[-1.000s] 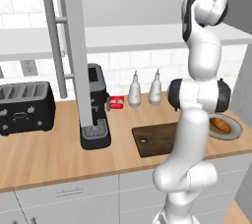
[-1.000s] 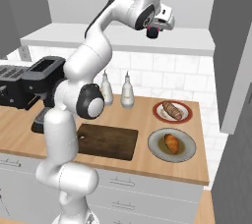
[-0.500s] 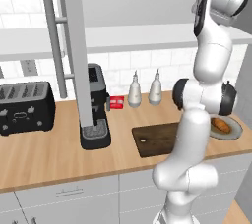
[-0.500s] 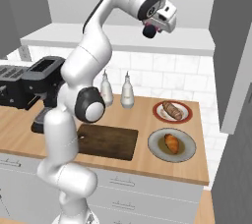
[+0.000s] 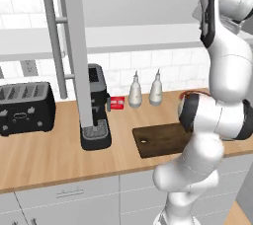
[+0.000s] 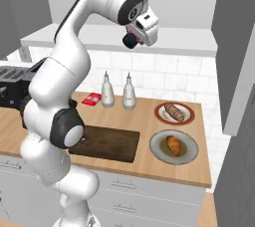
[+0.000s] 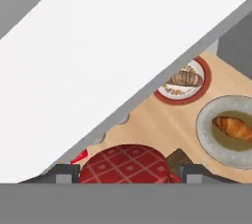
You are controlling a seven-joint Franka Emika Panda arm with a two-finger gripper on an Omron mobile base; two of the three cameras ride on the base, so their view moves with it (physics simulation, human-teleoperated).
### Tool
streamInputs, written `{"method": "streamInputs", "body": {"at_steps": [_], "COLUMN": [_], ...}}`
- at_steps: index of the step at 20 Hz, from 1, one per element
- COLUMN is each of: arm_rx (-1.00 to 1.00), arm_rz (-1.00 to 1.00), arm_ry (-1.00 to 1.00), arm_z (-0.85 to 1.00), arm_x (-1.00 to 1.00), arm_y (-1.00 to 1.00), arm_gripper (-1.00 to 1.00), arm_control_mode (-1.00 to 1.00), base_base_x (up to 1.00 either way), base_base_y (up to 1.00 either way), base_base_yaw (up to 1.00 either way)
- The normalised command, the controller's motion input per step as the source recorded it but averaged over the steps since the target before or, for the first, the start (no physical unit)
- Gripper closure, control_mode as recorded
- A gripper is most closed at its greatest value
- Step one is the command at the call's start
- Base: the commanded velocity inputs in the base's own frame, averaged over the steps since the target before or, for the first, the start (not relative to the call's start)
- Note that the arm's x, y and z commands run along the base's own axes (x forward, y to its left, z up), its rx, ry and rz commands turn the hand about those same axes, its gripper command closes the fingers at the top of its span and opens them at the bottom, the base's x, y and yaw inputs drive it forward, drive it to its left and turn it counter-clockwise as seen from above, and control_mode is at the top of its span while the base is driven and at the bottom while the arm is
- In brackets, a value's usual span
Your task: From the different types of pastries on the counter, select a croissant and place it on the cutting board. Then retrieve a jar of jam from the cabinet and place it alongside the croissant on the cutting board.
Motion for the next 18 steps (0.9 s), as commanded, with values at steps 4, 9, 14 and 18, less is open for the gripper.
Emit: {"method": "streamInputs", "body": {"at_steps": [4, 9, 14, 18], "arm_rx": [0.01, 0.01, 0.0, 0.03], "arm_rz": [-0.29, -0.29, -0.27, -0.13], "arm_ry": [-0.16, -0.13, -0.04, 0.0], "arm_z": [-0.75, -0.76, -0.77, -0.58], "arm_x": [-1.0, -1.0, -1.0, -0.96], "arm_y": [0.76, 0.72, 0.61, 0.4], "arm_gripper": [1.0, 1.0, 1.0, 1.0], "arm_control_mode": [-1.0, -1.0, -1.0, -1.0], "base_base_x": [0.0, 0.0, 0.0, 0.0], "base_base_y": [0.0, 0.0, 0.0, 0.0], "base_base_yaw": [0.0, 0.0, 0.0, 0.0]}}
